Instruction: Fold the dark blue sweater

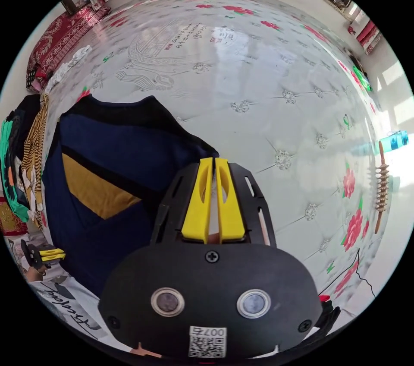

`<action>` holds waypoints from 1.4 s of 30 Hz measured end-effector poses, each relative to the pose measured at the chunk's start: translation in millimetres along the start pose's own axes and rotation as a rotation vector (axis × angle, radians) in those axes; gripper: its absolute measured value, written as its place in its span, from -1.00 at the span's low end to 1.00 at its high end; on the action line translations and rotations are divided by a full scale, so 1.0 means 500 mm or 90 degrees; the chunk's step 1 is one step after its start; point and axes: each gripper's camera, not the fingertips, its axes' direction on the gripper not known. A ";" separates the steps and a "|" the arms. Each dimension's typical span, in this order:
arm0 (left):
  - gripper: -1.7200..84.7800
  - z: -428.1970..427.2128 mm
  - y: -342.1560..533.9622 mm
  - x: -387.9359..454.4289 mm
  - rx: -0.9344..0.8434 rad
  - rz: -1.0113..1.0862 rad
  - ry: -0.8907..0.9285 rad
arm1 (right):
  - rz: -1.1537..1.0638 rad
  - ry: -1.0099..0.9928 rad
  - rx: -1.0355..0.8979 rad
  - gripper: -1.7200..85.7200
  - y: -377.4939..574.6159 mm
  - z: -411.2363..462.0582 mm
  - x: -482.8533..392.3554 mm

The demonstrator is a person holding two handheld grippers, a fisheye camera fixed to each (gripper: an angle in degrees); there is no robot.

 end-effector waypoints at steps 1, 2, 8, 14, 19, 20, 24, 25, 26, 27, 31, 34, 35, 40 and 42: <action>-0.95 0.002 0.000 -0.003 0.002 0.000 0.008 | 0.008 -0.023 -0.004 -0.96 0.000 0.002 0.013; -0.95 0.002 0.001 -0.005 0.004 0.002 0.011 | 0.021 -0.048 -0.009 -0.96 0.001 0.003 0.026; -0.86 -0.008 0.006 -0.009 0.013 0.007 0.016 | 0.093 -0.043 0.121 -0.94 0.075 -0.078 0.055; -0.86 -0.044 0.031 -0.009 0.072 0.003 0.006 | 0.029 -0.159 0.179 -0.92 0.257 -0.140 -0.049; -0.86 -0.010 0.047 0.023 0.025 0.051 -0.010 | -0.186 -0.255 0.063 -0.89 0.422 -0.092 -0.290; -0.86 -0.007 0.049 0.031 0.019 0.060 -0.026 | -0.240 -0.280 0.035 -0.88 0.459 -0.080 -0.352; -0.87 -0.018 0.072 0.064 0.035 0.086 -0.105 | -0.404 -0.311 -0.026 -0.87 0.541 -0.057 -0.508; -0.88 -0.026 0.080 0.064 0.047 0.082 -0.098 | -0.449 -0.312 -0.035 -0.87 0.555 -0.054 -0.544; -0.88 -0.030 0.085 0.062 0.053 0.077 -0.091 | -0.487 -0.316 -0.037 -0.86 0.564 -0.051 -0.574; -0.89 -0.035 0.093 0.056 0.060 0.065 -0.078 | -0.509 -0.319 -0.043 -0.86 0.568 -0.048 -0.587; -0.90 -0.033 0.146 0.039 0.052 0.016 -0.087 | -0.597 -0.323 -0.139 -0.85 0.576 -0.018 -0.650; -0.87 -0.033 0.215 0.024 0.055 -0.043 -0.097 | -0.513 -0.315 -0.092 -0.85 0.582 -0.043 -0.608; -0.86 -0.033 0.231 0.020 0.057 -0.059 -0.100 | -0.448 -0.316 -0.074 -0.84 0.588 -0.053 -0.568; -0.77 -0.029 0.364 -0.003 0.058 -0.146 -0.077 | -0.155 -0.273 -0.042 -0.82 0.698 -0.082 -0.341; -0.76 -0.026 0.397 -0.009 0.054 -0.161 -0.062 | -0.076 -0.234 -0.049 -0.81 0.764 -0.095 -0.267</action>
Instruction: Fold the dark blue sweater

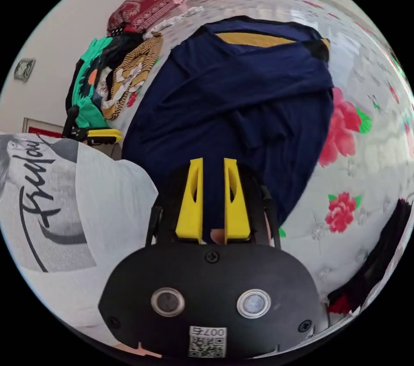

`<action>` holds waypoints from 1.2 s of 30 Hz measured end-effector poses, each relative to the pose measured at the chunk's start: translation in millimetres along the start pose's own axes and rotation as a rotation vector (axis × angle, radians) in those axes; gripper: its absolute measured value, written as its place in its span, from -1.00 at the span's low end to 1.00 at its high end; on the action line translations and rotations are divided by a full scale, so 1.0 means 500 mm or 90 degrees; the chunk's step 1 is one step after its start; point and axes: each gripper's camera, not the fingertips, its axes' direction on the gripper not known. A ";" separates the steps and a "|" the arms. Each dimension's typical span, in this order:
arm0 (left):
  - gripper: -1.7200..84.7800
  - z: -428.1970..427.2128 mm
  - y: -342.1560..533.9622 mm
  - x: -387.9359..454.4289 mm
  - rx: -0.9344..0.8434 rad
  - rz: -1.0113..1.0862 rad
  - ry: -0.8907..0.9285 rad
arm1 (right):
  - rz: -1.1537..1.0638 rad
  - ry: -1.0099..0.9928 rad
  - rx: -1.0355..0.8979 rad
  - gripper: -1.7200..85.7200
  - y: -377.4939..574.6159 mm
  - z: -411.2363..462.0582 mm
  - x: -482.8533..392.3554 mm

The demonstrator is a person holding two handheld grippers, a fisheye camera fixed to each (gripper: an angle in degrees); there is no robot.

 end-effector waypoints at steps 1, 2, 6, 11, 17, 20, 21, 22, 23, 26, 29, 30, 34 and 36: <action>-0.76 0.001 0.017 -0.008 -0.004 -0.008 0.010 | 0.048 0.034 -0.008 -0.80 0.051 -0.015 0.029; -0.76 0.002 0.024 -0.010 -0.007 -0.010 0.015 | 0.088 0.060 -0.021 -0.79 0.098 -0.024 0.051; -0.76 0.012 0.045 -0.008 -0.026 0.012 0.037 | 0.164 0.068 -0.068 -0.77 0.202 -0.019 0.079; -0.77 0.036 0.011 0.035 -0.084 0.077 0.025 | 0.174 0.023 -0.133 -0.79 0.206 0.045 0.074; -0.89 0.049 -0.018 0.058 -0.160 0.150 -0.070 | 0.109 0.132 -0.201 -0.90 0.193 0.068 0.047; -0.95 0.038 -0.020 0.021 -0.149 0.129 0.015 | 0.093 0.046 -0.187 -0.95 0.203 0.058 0.054; -0.96 0.027 -0.021 0.000 -0.140 0.112 0.048 | 0.090 0.033 -0.179 -0.95 0.206 0.053 0.056; -0.96 0.008 -0.023 -0.025 -0.122 0.096 0.094 | 0.087 0.011 -0.156 -0.96 0.210 0.038 0.062; -0.97 -0.004 -0.025 -0.038 -0.109 0.088 0.117 | 0.094 -0.008 -0.132 -0.96 0.213 0.018 0.071; -0.97 -0.075 -0.042 -0.100 -0.051 0.074 0.223 | 0.112 -0.079 -0.059 -0.96 0.207 -0.050 0.110; -0.97 -0.151 -0.083 -0.156 0.003 0.078 0.307 | 0.133 -0.163 0.047 -0.97 0.180 -0.132 0.161; -0.97 -0.181 -0.108 -0.177 0.029 0.073 0.315 | 0.137 -0.175 0.071 -0.97 0.173 -0.148 0.171; -0.96 -0.247 -0.239 -0.247 0.111 -0.004 0.363 | 0.159 -0.234 0.207 -0.96 0.085 -0.232 0.236; -0.93 -0.248 -0.302 -0.275 0.147 -0.085 0.382 | 0.164 -0.226 0.244 -0.96 0.030 -0.249 0.255</action>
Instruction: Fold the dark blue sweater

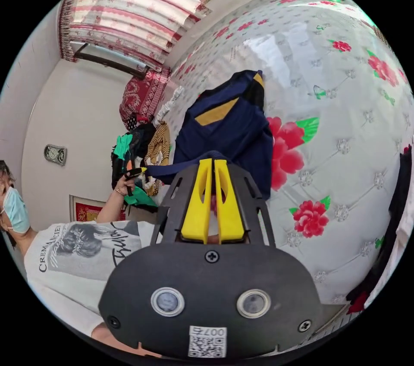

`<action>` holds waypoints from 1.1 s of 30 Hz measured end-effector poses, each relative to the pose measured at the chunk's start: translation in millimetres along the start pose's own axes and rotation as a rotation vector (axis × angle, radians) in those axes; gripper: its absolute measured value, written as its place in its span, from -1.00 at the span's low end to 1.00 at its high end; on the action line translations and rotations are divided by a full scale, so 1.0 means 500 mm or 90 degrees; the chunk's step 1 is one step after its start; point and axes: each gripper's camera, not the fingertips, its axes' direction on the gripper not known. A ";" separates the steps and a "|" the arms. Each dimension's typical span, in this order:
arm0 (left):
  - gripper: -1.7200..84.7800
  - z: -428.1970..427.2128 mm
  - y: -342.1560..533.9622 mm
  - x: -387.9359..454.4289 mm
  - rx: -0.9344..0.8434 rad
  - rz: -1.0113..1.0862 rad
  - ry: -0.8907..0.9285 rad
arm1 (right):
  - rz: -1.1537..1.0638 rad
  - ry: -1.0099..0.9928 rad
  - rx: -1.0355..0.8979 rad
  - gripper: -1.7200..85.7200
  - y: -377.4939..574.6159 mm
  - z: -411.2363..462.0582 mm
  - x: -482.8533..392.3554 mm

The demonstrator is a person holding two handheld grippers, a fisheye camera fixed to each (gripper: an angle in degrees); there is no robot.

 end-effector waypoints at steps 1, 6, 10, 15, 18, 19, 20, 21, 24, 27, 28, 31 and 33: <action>-0.91 0.007 -0.037 -0.011 0.043 -0.037 0.013 | 0.004 0.023 0.020 -0.96 -0.037 0.011 0.002; -0.72 0.058 -0.110 -0.012 0.076 -0.063 -0.059 | 0.061 0.111 0.024 -0.92 -0.123 0.070 0.037; -0.71 0.120 -0.066 -0.025 -0.010 -0.022 -0.184 | 0.035 0.169 -0.041 -0.89 -0.094 0.104 0.075; -0.71 0.167 0.036 -0.046 -0.078 0.004 -0.262 | 0.023 0.200 -0.118 -0.88 -0.002 0.138 0.124; -0.71 0.184 0.064 -0.031 -0.091 0.033 -0.279 | 0.006 0.221 -0.155 -0.88 0.037 0.166 0.128; -0.72 0.194 0.065 -0.023 -0.099 0.047 -0.280 | -0.004 0.230 -0.179 -0.88 0.043 0.183 0.129; -0.73 0.199 0.063 -0.020 -0.103 0.050 -0.288 | -0.007 0.257 -0.197 -0.89 0.045 0.198 0.129; -0.75 0.204 0.058 -0.013 -0.114 0.058 -0.327 | -0.012 0.281 -0.185 -0.89 0.044 0.196 0.125; -0.88 0.207 0.045 -0.002 -0.146 0.095 -0.328 | -0.021 0.314 -0.216 -0.93 0.033 0.201 0.125; -0.95 0.195 0.046 0.005 -0.166 0.116 -0.310 | -0.025 0.276 -0.264 -0.96 0.025 0.193 0.124; -0.96 0.174 0.053 0.014 -0.153 0.128 -0.293 | -0.041 0.265 -0.247 -0.96 0.023 0.172 0.111; -0.97 0.110 0.090 0.027 -0.104 0.153 -0.250 | -0.041 0.200 -0.144 -0.96 0.029 0.083 0.089; -0.97 0.094 0.120 0.011 -0.096 0.150 -0.221 | -0.011 0.164 -0.128 -0.97 0.045 0.053 0.102</action>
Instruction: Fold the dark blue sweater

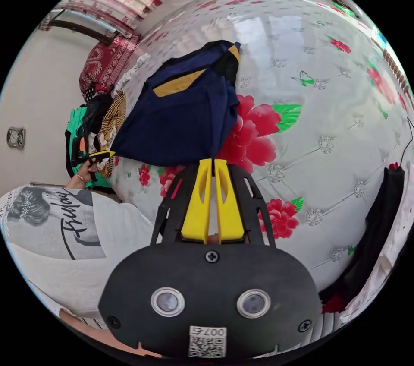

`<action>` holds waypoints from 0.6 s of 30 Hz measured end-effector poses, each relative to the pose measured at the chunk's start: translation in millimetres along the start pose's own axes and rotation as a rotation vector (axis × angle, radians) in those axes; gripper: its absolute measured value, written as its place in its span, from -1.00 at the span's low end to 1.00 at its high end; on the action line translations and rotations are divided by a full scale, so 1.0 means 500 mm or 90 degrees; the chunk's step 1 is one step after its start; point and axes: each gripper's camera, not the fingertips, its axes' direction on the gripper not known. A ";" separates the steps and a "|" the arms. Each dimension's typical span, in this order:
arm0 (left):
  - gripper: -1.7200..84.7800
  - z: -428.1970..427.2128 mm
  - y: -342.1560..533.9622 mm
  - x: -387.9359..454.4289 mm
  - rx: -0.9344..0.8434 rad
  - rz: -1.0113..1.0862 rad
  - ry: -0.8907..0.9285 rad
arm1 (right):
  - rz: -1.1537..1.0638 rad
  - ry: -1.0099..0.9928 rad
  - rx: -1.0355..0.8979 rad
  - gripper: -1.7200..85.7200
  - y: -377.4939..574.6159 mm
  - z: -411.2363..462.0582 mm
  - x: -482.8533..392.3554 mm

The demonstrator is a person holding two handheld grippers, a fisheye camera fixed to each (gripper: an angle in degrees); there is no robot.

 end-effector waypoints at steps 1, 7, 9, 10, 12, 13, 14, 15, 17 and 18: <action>-0.97 0.009 0.023 -0.013 -0.012 -0.023 0.029 | 0.017 -0.009 -0.028 -0.97 0.016 0.008 0.016; -0.98 -0.076 0.139 -0.004 0.045 -0.033 0.090 | 0.035 -0.097 0.049 -0.97 0.106 -0.081 0.029; -0.98 -0.090 0.172 -0.007 0.041 -0.041 0.112 | 0.040 -0.071 -0.018 -0.97 0.129 -0.066 0.032; -0.98 -0.105 0.192 -0.009 0.052 -0.053 0.133 | 0.047 -0.091 -0.046 -0.97 0.145 -0.061 0.036; -0.98 -0.129 0.216 -0.004 0.073 -0.061 0.172 | 0.048 -0.138 -0.026 -0.97 0.170 -0.078 0.033; -0.98 -0.136 0.221 0.003 0.060 -0.063 0.196 | 0.050 -0.169 -0.012 -0.97 0.182 -0.090 0.027; -0.98 -0.139 0.220 0.008 0.051 -0.064 0.196 | 0.050 -0.188 -0.006 -0.97 0.187 -0.100 0.019; -0.98 -0.149 0.216 0.016 0.039 -0.062 0.188 | 0.048 -0.196 -0.002 -0.97 0.187 -0.106 0.014; -0.98 -0.166 0.198 0.028 0.031 -0.042 0.186 | 0.047 -0.226 0.005 -0.97 0.174 -0.127 0.002; -0.98 -0.180 0.181 0.035 0.041 -0.026 0.179 | 0.047 -0.232 0.003 -0.97 0.167 -0.131 0.000</action>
